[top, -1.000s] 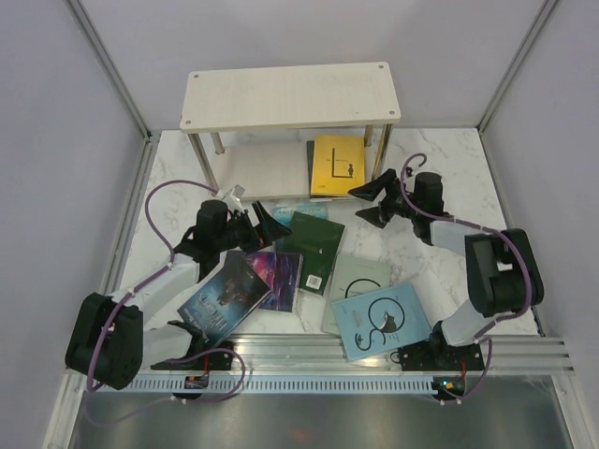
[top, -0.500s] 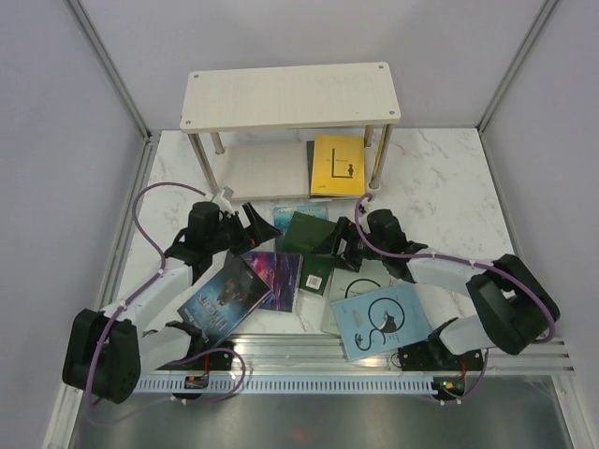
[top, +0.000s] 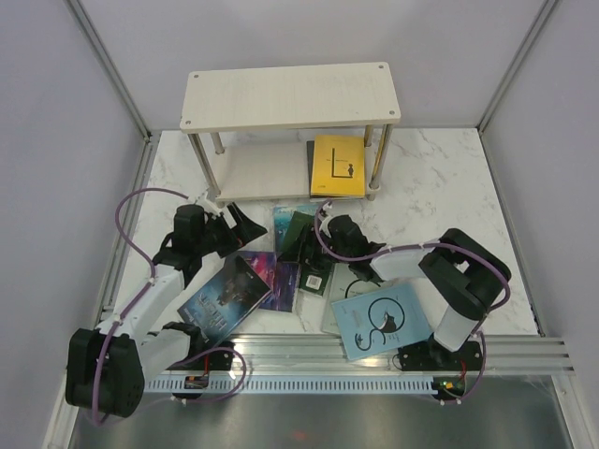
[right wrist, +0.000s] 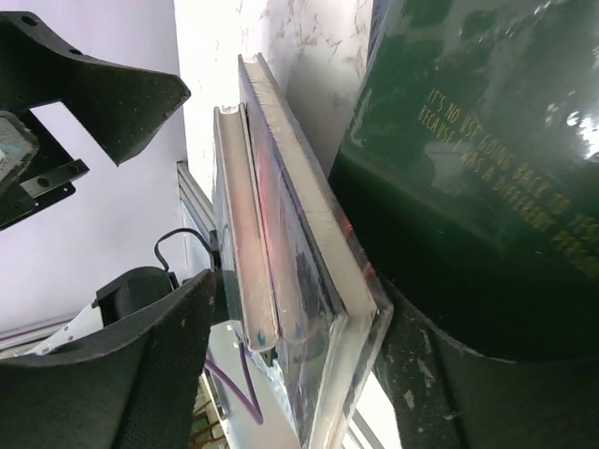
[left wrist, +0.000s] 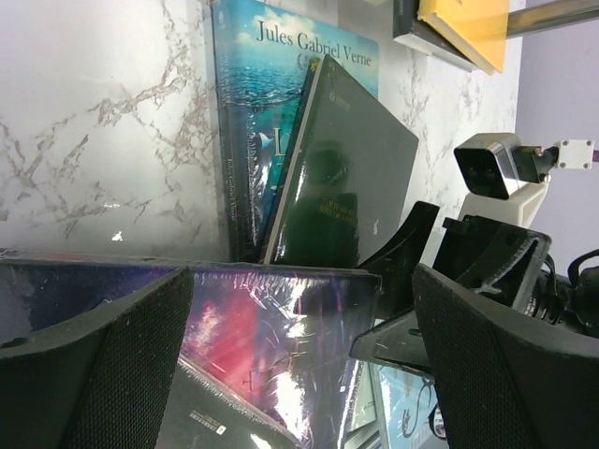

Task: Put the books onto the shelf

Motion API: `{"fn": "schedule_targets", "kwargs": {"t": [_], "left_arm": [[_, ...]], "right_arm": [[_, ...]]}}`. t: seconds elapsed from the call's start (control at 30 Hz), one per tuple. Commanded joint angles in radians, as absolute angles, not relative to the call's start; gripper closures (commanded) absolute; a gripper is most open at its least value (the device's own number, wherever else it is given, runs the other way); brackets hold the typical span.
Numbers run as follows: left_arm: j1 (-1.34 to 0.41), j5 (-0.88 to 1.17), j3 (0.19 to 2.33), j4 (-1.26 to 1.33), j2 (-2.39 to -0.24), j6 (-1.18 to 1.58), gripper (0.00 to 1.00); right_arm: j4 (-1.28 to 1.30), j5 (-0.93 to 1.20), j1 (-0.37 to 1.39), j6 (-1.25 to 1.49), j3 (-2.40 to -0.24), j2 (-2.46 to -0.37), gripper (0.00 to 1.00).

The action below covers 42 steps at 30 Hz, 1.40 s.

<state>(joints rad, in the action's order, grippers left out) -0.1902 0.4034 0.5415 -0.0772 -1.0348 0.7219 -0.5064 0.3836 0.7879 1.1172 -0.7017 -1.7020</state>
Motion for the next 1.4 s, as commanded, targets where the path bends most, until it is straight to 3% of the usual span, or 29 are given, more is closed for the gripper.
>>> {"fn": "schedule_targets", "kwargs": {"t": [0.0,0.1,0.17,0.2,0.27,0.3,0.5,0.83,1.37], "left_arm": [[-0.179,0.430,0.535,-0.086,-1.014,0.673,0.00],[-0.173,0.436,0.537,-0.087,-1.017,0.675,0.00],[-0.172,0.439,0.537,-0.087,-1.019,0.675,0.00],[-0.170,0.442,0.537,-0.087,-1.020,0.675,0.00],[-0.167,0.445,0.537,-0.086,-1.016,0.673,0.00],[-0.164,0.446,0.537,-0.087,-1.012,0.673,0.00],[-0.153,0.451,0.543,-0.106,-0.994,0.676,0.00],[-0.146,0.439,0.626,-0.216,-0.928,0.661,0.00],[-0.144,0.469,0.606,-0.195,-0.908,0.702,0.00]], "right_arm": [[-0.512,0.342,0.830,1.135,-0.709,-1.766,0.29],[-0.550,0.348,0.856,1.155,-0.715,-1.798,0.44],[-0.569,0.353,0.867,1.163,-0.712,-1.813,0.61],[-0.580,0.357,0.870,1.169,-0.706,-1.816,0.77],[-0.568,0.360,0.871,1.167,-0.703,-1.813,0.96],[-0.555,0.360,0.871,1.161,-0.701,-1.801,1.00],[-0.407,0.341,0.827,1.124,-0.700,-1.682,1.00],[-0.245,0.399,0.531,1.109,-0.761,-1.431,1.00],[-0.411,0.373,0.434,1.351,-0.827,-1.347,1.00]]}}
